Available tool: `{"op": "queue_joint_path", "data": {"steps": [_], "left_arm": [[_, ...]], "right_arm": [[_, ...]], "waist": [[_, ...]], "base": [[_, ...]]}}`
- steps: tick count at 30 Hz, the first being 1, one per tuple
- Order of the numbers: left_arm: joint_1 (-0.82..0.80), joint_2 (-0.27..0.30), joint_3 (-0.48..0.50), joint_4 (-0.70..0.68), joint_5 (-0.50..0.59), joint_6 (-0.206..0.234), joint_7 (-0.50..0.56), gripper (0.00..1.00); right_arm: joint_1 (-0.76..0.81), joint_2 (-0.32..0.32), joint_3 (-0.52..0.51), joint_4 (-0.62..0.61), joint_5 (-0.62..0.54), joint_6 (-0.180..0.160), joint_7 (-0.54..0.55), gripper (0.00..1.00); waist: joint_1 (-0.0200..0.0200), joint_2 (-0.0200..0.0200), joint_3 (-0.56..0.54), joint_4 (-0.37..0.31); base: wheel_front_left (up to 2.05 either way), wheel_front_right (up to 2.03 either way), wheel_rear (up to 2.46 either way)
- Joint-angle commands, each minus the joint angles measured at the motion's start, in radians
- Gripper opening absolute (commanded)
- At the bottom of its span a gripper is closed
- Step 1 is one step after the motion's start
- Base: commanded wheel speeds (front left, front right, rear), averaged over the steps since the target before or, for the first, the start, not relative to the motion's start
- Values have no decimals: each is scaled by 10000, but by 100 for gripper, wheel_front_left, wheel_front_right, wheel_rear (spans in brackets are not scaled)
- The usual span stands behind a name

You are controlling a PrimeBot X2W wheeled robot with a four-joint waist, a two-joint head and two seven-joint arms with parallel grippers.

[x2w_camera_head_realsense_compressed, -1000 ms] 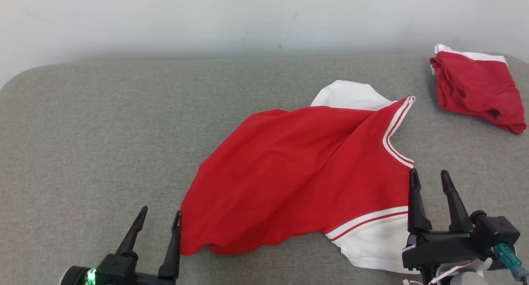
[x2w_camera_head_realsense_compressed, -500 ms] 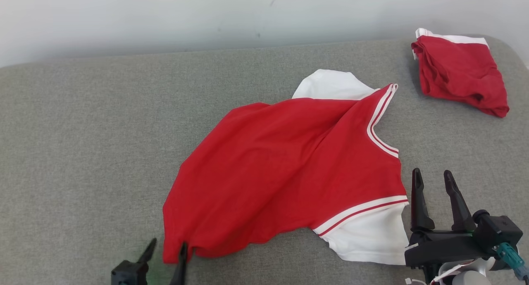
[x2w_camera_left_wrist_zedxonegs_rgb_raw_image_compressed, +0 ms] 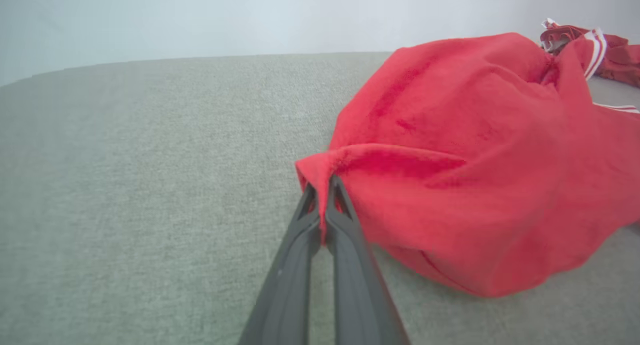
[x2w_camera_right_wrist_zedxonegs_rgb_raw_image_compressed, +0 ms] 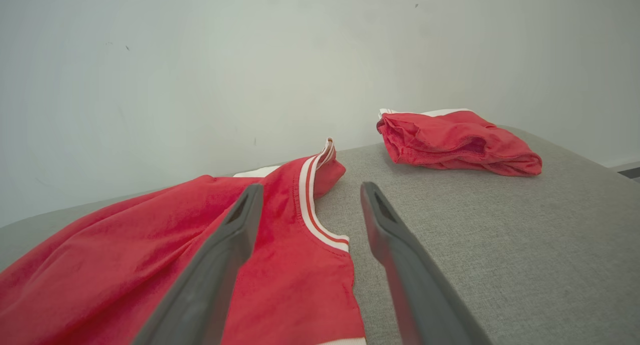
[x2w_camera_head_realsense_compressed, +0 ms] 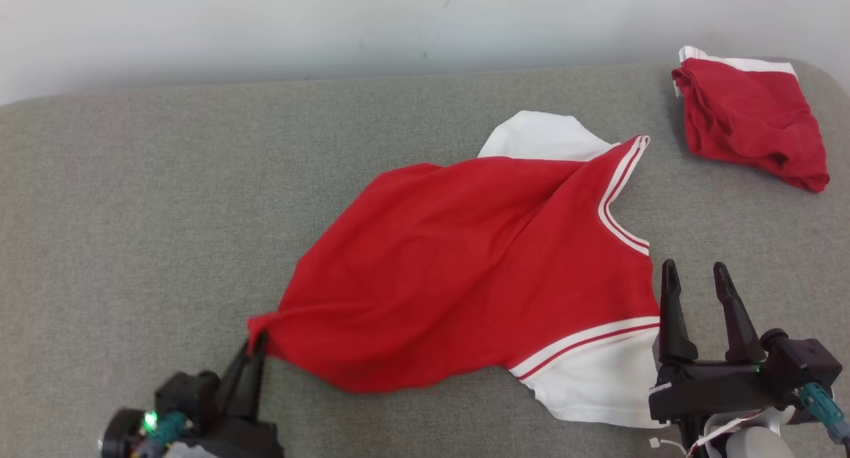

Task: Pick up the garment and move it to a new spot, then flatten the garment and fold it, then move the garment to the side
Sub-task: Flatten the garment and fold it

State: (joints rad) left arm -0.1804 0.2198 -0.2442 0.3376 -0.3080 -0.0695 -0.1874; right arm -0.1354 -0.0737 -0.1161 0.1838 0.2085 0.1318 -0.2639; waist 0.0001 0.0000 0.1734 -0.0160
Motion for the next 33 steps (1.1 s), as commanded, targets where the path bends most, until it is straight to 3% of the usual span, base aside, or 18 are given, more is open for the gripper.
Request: {"op": "queue_joint_path", "data": {"steps": [1, 8, 19, 27, 29, 30, 31, 33], "left_arm": [[-130, 117, 59, -134, 38, 49, 27, 0], [121, 656, 295, -963, -50, 212, 571, 0], [2162, 546, 56, -2548, -558, 529, 1649, 0], [2511, 580, 59, -2310, -733, 533, 1614, 0], [2353, 493, 94, -2247, -795, 511, 1437, 6], [2223, 468, 128, -2123, -800, 508, 1261, 78], [2116, 520, 115, -1995, -620, 531, 1042, 100], [1906, 456, 168, -1768, -496, 605, 498, 100]], "right_arm": [[-31, -22, 27, -2, 2, -21, -2, 100], [9, 6, -106, 105, 58, -21, -2, 100], [283, 23, -435, 149, 98, -21, -1, 100], [200, 33, -356, 267, 73, -21, -2, 100], [168, 37, -330, 287, 69, -21, -2, 100], [138, 31, -299, 302, 71, -21, -2, 100], [109, 14, -281, 323, 80, -21, -2, 100], [51, -13, -214, 353, 91, -21, -2, 100]], "waist": [[-1, 0, -1, -21], [-1, 0, -17, -161], [-1, 0, -48, 315], [-1, 0, 35, 523], [-1, 0, 37, 522], [-1, 0, 39, 512], [-1, 0, 42, 496], [-1, 0, 41, 449]], "base": [[0, 0, 0], [0, 0, 0], [0, 0, 0], [0, 0, 0], [0, 0, 0], [0, 0, 0], [0, 0, 0], [0, 0, 0]]}}
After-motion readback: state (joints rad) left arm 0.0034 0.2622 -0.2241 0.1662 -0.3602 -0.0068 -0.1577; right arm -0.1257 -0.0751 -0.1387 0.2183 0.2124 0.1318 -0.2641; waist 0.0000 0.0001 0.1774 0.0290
